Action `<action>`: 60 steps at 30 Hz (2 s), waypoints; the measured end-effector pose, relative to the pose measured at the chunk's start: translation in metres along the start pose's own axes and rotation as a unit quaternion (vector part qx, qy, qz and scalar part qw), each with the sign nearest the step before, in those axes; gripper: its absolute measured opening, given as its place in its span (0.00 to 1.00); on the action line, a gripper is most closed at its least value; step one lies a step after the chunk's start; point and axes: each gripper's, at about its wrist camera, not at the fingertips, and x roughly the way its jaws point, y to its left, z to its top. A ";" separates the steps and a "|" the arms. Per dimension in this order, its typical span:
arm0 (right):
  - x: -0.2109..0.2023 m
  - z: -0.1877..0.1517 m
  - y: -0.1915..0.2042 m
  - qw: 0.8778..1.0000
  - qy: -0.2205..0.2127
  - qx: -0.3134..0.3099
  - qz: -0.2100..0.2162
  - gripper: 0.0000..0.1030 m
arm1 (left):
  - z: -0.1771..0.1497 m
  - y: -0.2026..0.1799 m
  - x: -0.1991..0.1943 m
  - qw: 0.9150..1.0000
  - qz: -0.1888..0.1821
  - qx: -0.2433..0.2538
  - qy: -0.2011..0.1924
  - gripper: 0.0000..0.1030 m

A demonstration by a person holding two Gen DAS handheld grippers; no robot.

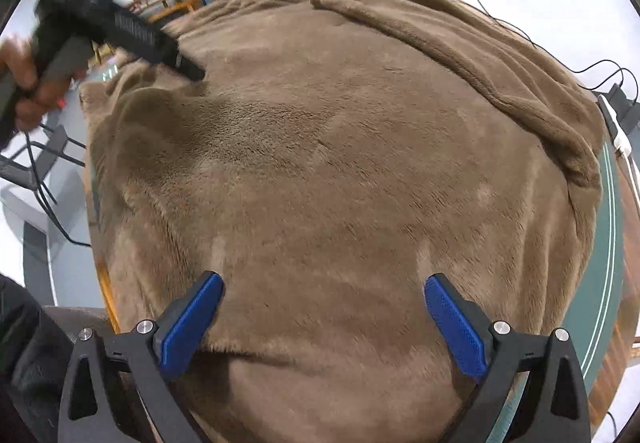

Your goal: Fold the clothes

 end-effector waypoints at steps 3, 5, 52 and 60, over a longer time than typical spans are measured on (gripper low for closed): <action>-0.003 -0.007 -0.008 1.000 -0.006 -0.003 0.003 0.99 | -0.005 -0.005 -0.001 1.000 -0.002 0.000 -0.006 0.87; -0.002 -0.008 -0.010 1.000 -0.011 -0.001 0.003 0.99 | -0.005 -0.006 0.000 1.000 -0.005 -0.002 -0.010 0.90; 0.018 0.034 -0.003 0.974 0.023 0.192 -0.115 1.00 | 0.000 0.287 -0.001 0.932 -0.142 -0.329 -0.050 0.18; 0.040 0.059 -0.010 0.966 0.039 0.219 -0.128 0.99 | 0.018 0.299 -0.023 0.940 -0.126 -0.306 -0.087 0.08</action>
